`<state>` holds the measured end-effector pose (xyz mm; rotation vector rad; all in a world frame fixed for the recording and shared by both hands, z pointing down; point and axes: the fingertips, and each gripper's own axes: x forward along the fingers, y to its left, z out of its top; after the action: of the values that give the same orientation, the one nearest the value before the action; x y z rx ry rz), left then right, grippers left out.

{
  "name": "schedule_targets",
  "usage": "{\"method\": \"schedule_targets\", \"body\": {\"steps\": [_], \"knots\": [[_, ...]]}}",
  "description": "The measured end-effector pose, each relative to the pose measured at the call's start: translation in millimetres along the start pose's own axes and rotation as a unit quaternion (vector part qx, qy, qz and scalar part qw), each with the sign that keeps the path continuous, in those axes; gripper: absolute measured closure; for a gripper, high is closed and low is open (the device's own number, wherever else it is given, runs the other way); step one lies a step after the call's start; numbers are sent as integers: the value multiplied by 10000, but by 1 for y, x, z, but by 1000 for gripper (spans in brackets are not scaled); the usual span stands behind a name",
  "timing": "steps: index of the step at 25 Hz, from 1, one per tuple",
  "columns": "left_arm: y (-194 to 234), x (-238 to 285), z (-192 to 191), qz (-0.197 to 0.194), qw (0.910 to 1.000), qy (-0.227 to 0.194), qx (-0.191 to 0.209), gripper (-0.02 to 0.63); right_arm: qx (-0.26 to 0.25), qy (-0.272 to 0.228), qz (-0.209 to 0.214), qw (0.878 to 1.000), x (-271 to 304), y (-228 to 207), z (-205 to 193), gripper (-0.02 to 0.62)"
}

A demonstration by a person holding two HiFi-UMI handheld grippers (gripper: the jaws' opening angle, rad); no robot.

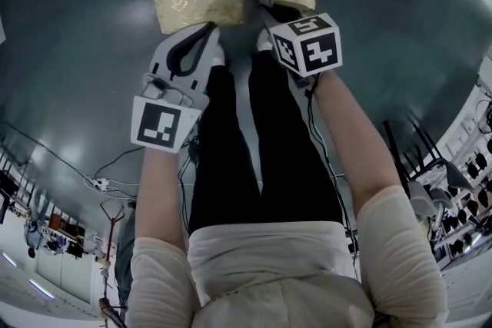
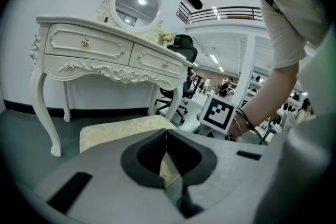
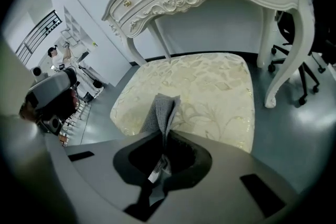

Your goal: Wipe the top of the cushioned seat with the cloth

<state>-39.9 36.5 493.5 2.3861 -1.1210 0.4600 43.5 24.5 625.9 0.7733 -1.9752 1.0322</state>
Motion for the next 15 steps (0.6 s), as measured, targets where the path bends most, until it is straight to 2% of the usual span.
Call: {"method": "schedule_targets", "body": {"steps": [7,15], "knots": [[-44,43,10,-155,9999,40,63,603,177,-36,-108,9998,-36,-52,-21,569],[-51,62,24,-270,9995,57,136,603,248,-99,-204,9994,-53,-77,-20,569]]}}
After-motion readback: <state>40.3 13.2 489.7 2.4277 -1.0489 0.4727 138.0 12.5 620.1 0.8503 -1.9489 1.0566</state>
